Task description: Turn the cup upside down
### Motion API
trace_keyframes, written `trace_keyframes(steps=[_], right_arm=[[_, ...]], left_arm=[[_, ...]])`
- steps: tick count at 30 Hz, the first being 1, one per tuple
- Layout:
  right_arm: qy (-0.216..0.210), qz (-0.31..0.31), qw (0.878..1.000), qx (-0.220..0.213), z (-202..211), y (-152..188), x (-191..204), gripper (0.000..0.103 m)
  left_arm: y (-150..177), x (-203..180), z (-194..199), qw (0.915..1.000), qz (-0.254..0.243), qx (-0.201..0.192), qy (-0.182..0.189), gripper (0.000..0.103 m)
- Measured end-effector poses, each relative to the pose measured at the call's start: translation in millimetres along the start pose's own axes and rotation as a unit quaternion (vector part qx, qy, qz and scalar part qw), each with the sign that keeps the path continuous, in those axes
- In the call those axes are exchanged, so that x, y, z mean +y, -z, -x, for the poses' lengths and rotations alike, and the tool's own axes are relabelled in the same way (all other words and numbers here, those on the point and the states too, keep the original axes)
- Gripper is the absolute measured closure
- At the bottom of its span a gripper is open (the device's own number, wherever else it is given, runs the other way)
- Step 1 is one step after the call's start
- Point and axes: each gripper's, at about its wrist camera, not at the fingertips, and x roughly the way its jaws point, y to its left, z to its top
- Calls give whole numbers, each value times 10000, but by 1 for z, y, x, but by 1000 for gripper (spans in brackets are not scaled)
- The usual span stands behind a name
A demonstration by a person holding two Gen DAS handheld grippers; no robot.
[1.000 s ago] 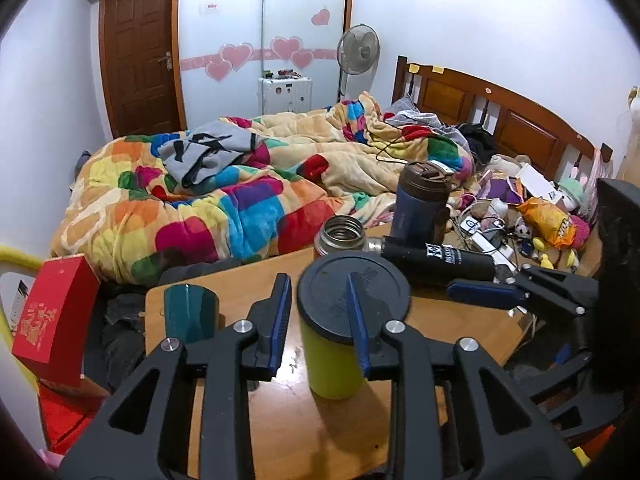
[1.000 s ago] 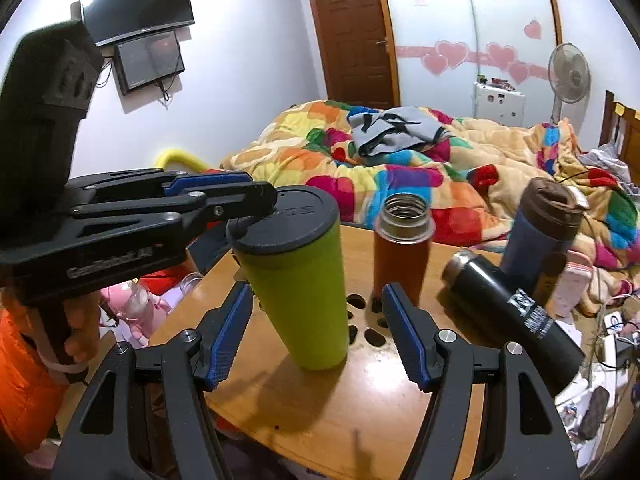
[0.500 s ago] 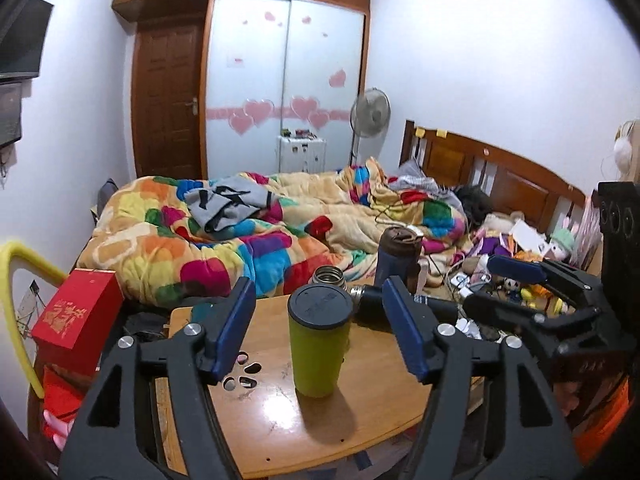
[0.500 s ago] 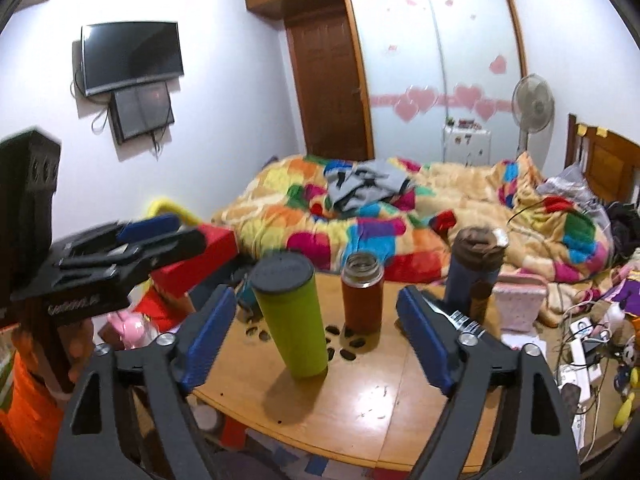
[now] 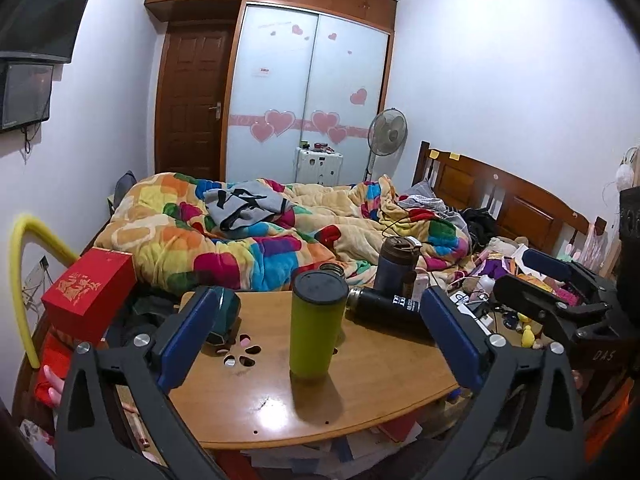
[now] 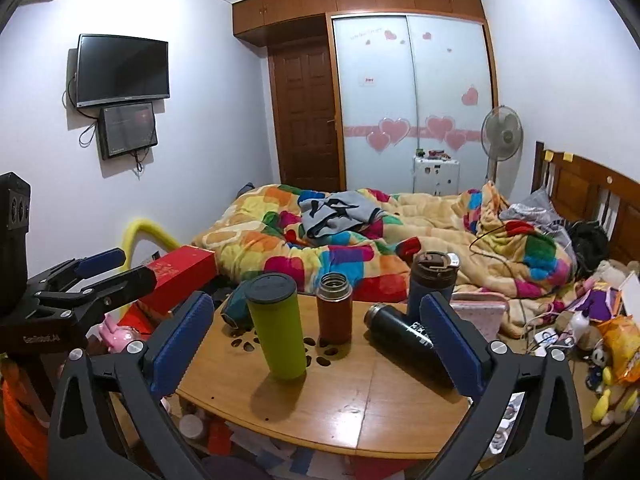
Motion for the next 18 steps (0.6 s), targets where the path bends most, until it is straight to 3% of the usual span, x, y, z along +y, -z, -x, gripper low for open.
trace_keyframes(steps=[18], right_arm=[[27, -69, 9999, 128, -3, 7, -4, 0]], left_arm=[[7, -6, -1, 9995, -169, -11, -251, 0]])
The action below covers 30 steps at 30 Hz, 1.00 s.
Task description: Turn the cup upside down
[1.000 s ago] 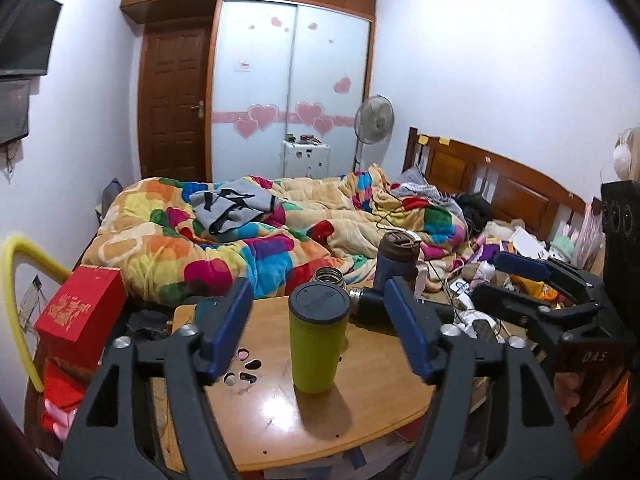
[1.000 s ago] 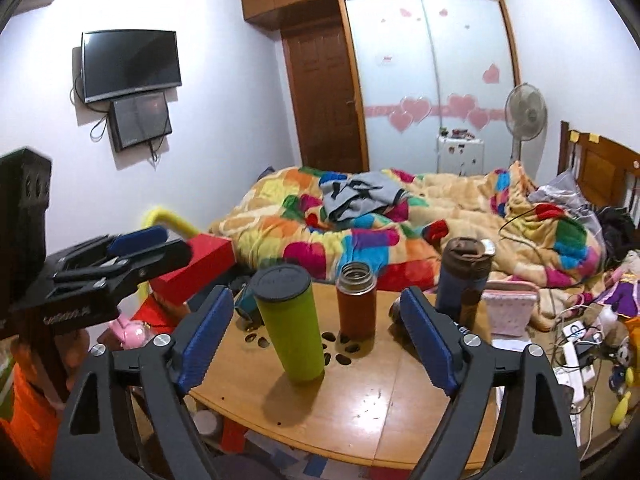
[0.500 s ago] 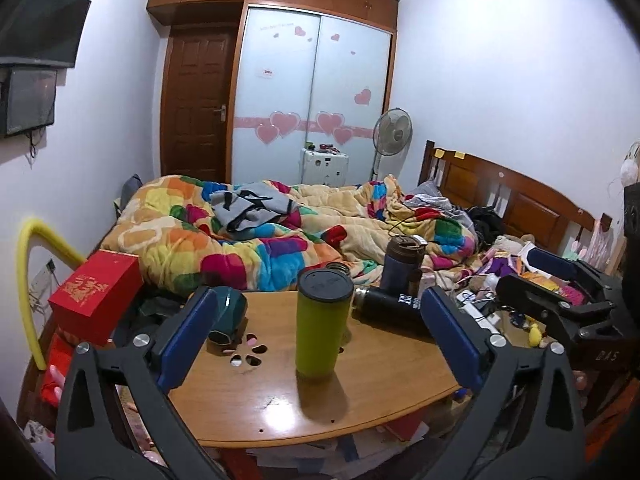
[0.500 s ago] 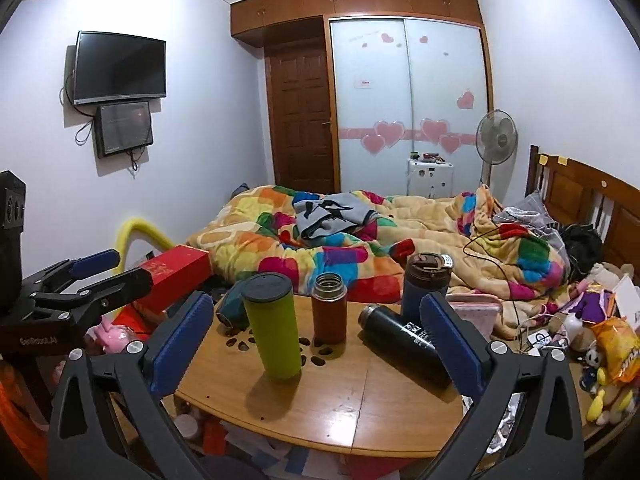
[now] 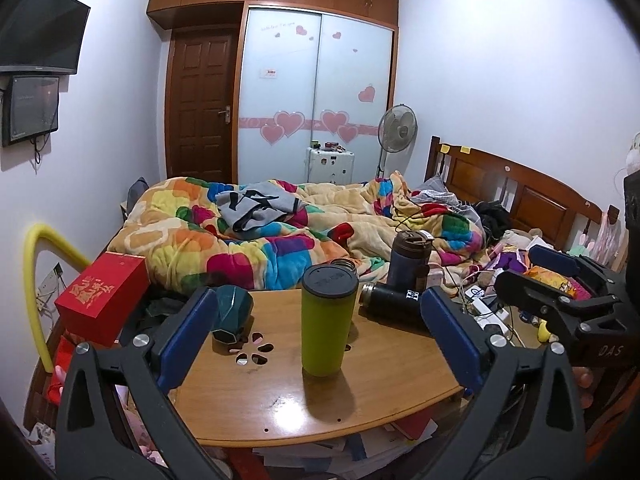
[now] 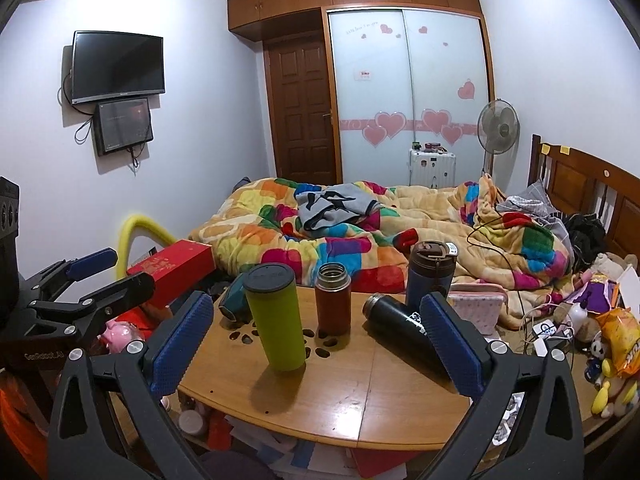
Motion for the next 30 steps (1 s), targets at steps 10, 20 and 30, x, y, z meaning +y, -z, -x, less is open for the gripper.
trace_keyframes(steps=[10, 20, 30], right_arm=[[-9, -67, 10000, 68, -4, 2, -2, 0], [17, -131, 9999, 53, -3, 2, -4, 0], [16, -139, 9999, 55, -3, 1, -4, 0]], left_arm=[[1, 0, -3, 10000, 0, 7, -24, 0], [0, -1, -6, 10000, -15, -3, -4, 0], [1, -2, -5, 10000, -20, 1, -5, 0]])
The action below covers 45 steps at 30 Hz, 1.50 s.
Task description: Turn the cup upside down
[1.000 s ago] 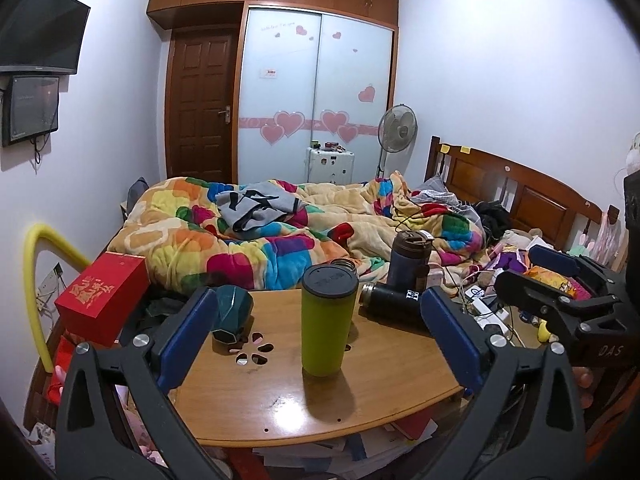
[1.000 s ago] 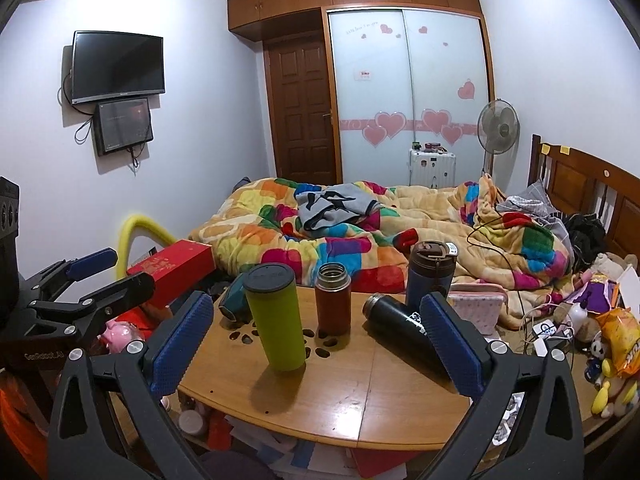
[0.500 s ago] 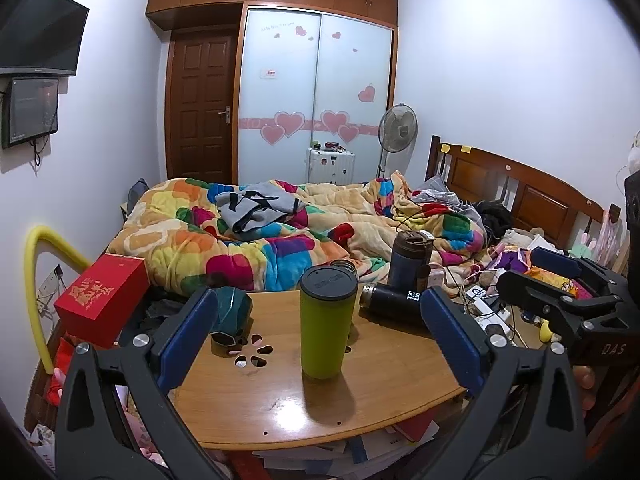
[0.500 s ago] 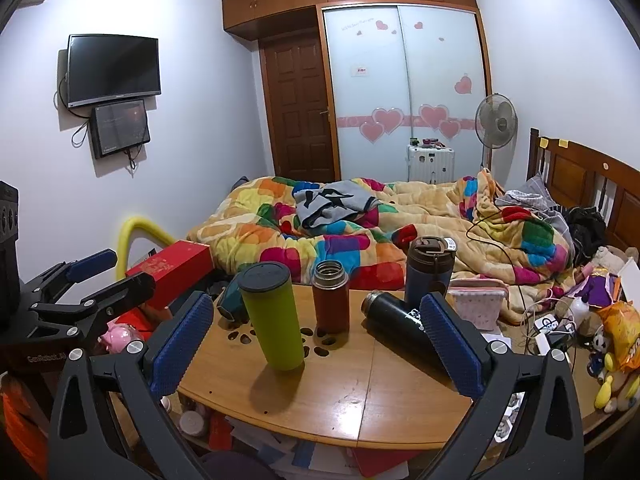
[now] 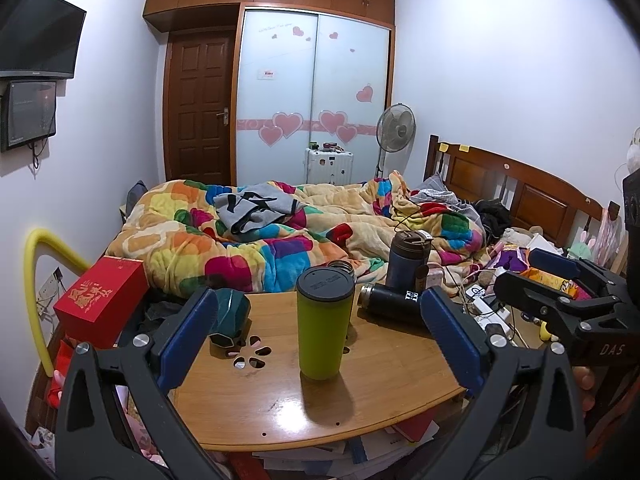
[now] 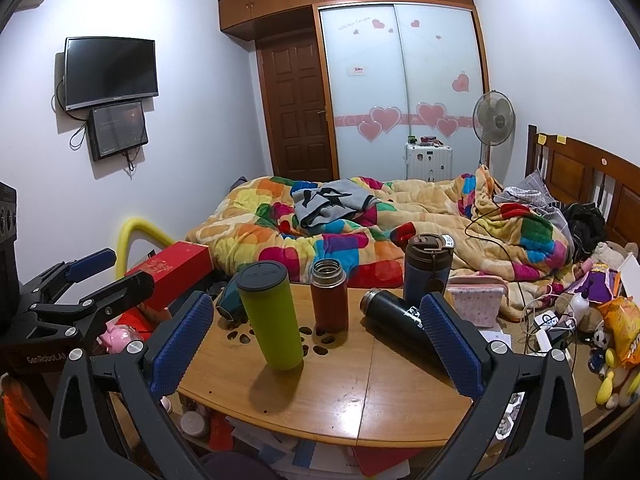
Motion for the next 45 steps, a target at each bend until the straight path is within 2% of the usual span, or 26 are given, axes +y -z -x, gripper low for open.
trace_keyframes(steps=[22, 36, 45], right_arm=[[-4, -13, 10000, -7, 1, 1, -2, 0], [8, -16, 10000, -1, 1, 2, -4, 0], [-1, -21, 10000, 9, 2, 2, -4, 0]], left_arm=[[0, -2, 0, 10000, -16, -12, 9, 0], [-8, -3, -4, 9999, -22, 26, 120, 0], [-7, -4, -1, 9997, -109, -89, 213, 0]])
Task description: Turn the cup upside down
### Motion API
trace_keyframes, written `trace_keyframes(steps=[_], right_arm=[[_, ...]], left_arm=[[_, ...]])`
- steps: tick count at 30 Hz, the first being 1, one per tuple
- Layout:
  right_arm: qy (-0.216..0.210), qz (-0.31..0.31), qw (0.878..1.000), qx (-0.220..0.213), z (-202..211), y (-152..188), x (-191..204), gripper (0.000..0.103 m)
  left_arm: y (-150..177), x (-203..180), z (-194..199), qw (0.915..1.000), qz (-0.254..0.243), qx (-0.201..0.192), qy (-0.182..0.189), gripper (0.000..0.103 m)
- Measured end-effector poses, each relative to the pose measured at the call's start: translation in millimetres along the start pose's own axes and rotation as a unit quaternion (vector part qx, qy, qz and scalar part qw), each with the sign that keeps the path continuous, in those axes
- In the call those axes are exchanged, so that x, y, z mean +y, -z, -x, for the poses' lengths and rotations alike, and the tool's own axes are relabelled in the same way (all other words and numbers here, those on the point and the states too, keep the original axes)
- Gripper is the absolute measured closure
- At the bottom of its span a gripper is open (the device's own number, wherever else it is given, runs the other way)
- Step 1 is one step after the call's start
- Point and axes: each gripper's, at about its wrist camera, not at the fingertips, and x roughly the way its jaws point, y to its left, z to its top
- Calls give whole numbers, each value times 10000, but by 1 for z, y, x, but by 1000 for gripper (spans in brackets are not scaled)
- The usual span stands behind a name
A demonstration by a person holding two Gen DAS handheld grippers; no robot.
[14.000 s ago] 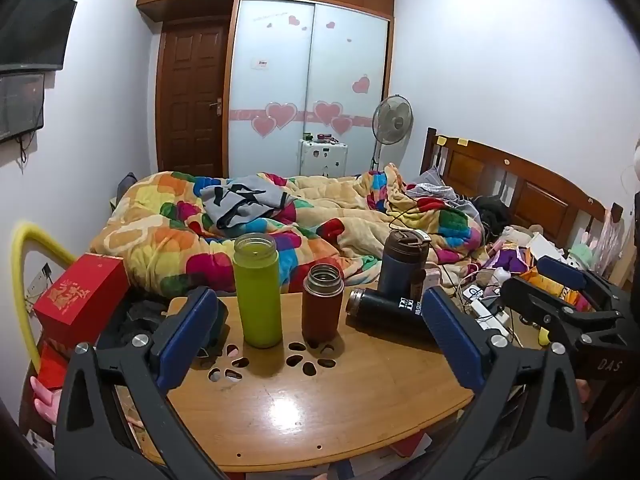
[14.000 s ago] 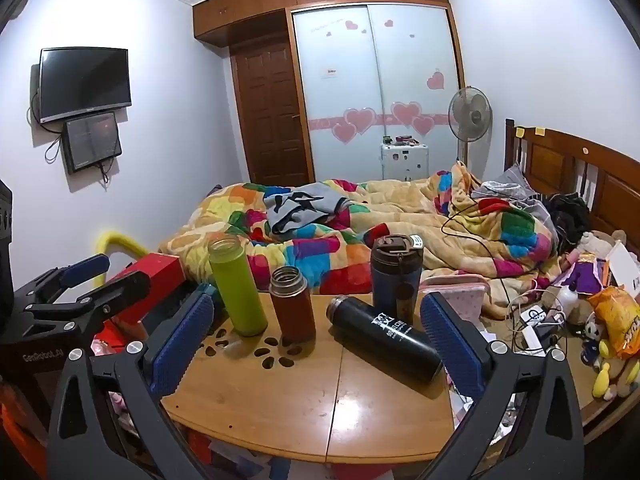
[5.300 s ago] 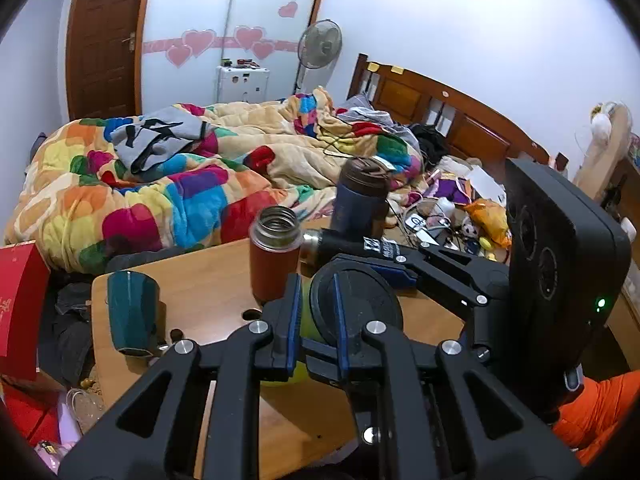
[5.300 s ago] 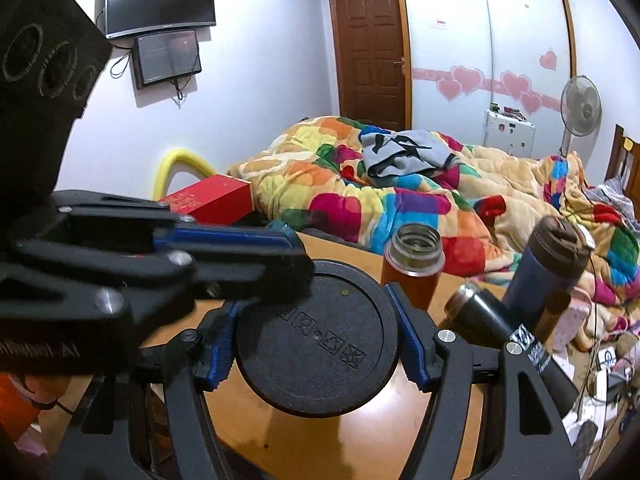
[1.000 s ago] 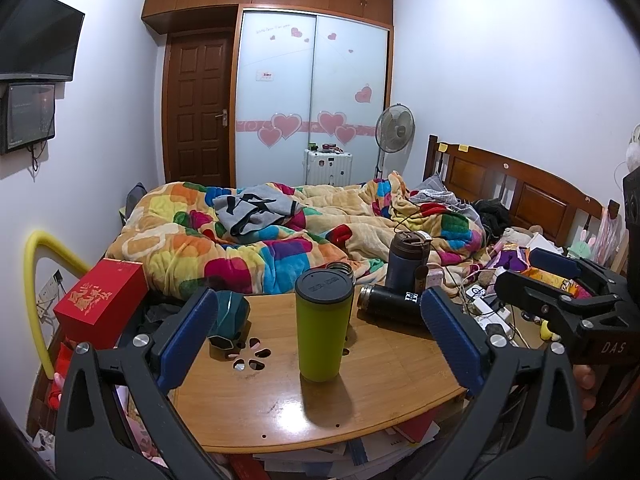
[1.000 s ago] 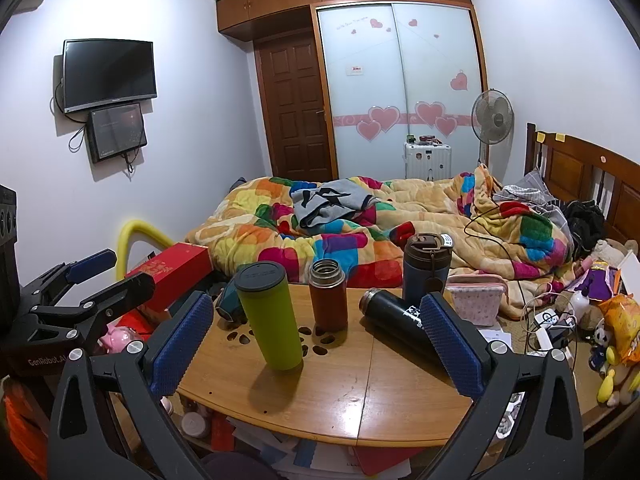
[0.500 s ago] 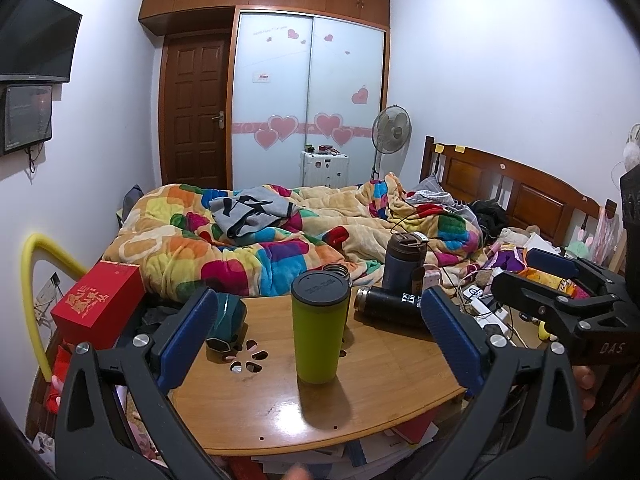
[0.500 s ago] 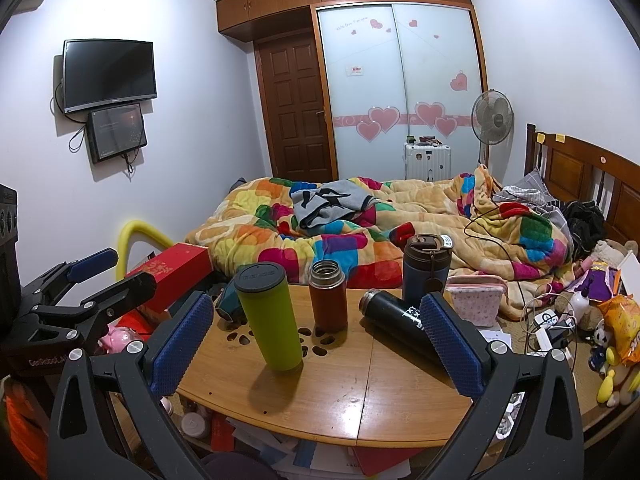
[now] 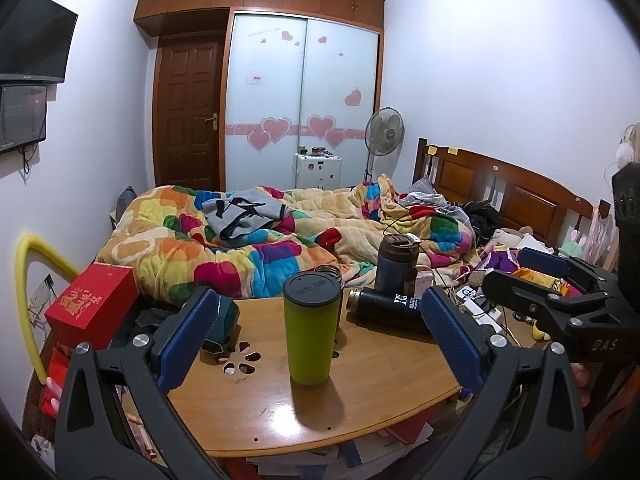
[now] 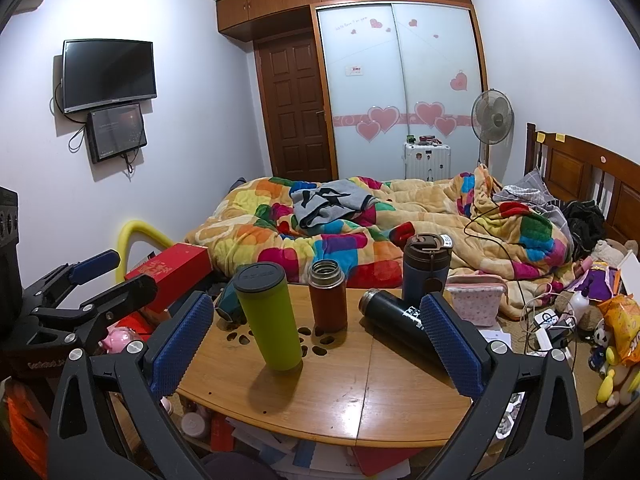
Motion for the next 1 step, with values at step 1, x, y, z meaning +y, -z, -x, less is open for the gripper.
trace_keyframes(steps=[1], right_arm=[[1, 6, 10000, -3, 1, 0, 0, 0]], left_arm=[[-1, 0, -1, 10000, -23, -2, -4, 0]])
